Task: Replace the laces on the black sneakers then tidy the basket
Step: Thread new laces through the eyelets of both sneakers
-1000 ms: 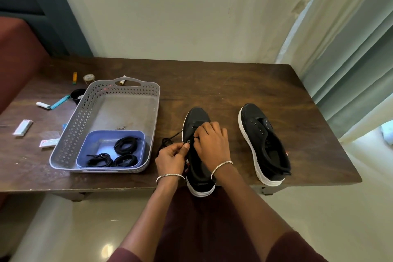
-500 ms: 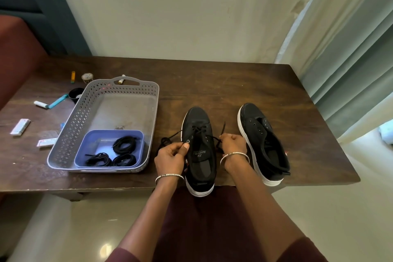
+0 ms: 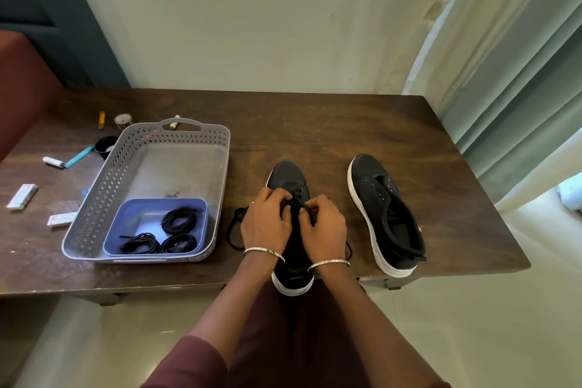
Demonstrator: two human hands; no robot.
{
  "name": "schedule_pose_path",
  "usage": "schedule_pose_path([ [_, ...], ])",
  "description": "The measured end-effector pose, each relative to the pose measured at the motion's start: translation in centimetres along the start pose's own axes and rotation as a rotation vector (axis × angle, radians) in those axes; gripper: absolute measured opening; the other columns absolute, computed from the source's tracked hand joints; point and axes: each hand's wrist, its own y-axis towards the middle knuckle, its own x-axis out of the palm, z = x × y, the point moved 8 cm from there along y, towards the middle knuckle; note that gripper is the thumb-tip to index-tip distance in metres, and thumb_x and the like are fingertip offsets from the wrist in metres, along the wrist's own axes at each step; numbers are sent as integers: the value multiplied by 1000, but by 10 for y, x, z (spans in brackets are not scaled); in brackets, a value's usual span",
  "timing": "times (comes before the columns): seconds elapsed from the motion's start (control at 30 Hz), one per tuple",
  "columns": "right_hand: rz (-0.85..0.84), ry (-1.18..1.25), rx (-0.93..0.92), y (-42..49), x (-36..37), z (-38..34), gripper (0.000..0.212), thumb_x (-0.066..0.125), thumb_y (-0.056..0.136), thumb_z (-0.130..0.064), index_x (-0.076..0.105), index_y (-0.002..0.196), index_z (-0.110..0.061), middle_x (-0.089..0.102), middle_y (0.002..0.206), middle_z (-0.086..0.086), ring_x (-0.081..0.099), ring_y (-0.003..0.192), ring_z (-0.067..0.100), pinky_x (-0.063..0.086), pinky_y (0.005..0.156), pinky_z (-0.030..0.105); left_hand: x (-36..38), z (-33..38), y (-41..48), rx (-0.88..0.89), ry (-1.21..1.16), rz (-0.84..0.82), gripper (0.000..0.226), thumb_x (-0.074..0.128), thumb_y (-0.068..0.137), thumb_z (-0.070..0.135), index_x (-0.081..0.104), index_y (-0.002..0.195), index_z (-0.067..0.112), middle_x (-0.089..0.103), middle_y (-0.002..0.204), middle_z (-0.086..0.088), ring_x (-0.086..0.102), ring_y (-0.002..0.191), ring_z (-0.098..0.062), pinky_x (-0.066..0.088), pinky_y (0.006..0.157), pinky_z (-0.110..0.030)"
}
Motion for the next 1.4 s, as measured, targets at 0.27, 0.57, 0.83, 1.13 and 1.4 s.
schedule_pose_path([
  [0.27, 7, 92, 14, 1, -1, 9, 4, 64, 91, -16, 61, 92, -13, 65, 84, -1, 59, 76, 14, 42, 67, 25, 5, 1, 16, -37, 61, -8, 17, 69, 88, 26, 65, 104, 27, 68, 99, 5, 64, 95, -19, 54, 73, -35],
  [0.57, -158, -54, -232, 16, 13, -19, 24, 67, 86, -34, 62, 107, -22, 58, 102, -6, 53, 96, 11, 45, 81, 25, 2, -44, 8, -338, -301, 1, 9, 75, 84, 30, 79, 91, 25, 76, 82, 4, 71, 84, -13, 48, 73, -24],
  [0.83, -66, -524, -468, 30, 32, -49, 12, 78, 75, -20, 69, 81, -16, 62, 91, 3, 59, 88, 28, 46, 66, 38, 9, -55, 12, -334, -401, -91, 5, 75, 84, 26, 78, 88, 26, 77, 83, 3, 72, 83, -12, 57, 85, -39],
  [1.13, -153, -85, -187, 40, 21, -23, 5, 68, 84, -19, 66, 86, -23, 57, 95, -5, 51, 95, 19, 48, 82, 38, 13, -62, 8, -378, -473, -51, 24, 78, 82, 25, 66, 68, 40, 70, 68, 15, 71, 77, -13, 57, 83, -42],
  [1.4, -176, -305, -313, 34, 31, -39, 8, 65, 89, -27, 69, 92, -21, 58, 103, -1, 49, 102, 21, 44, 81, 38, 13, -66, 7, -400, -519, -32, 22, 78, 83, 24, 67, 69, 37, 69, 67, 16, 71, 78, -15, 57, 83, -42],
])
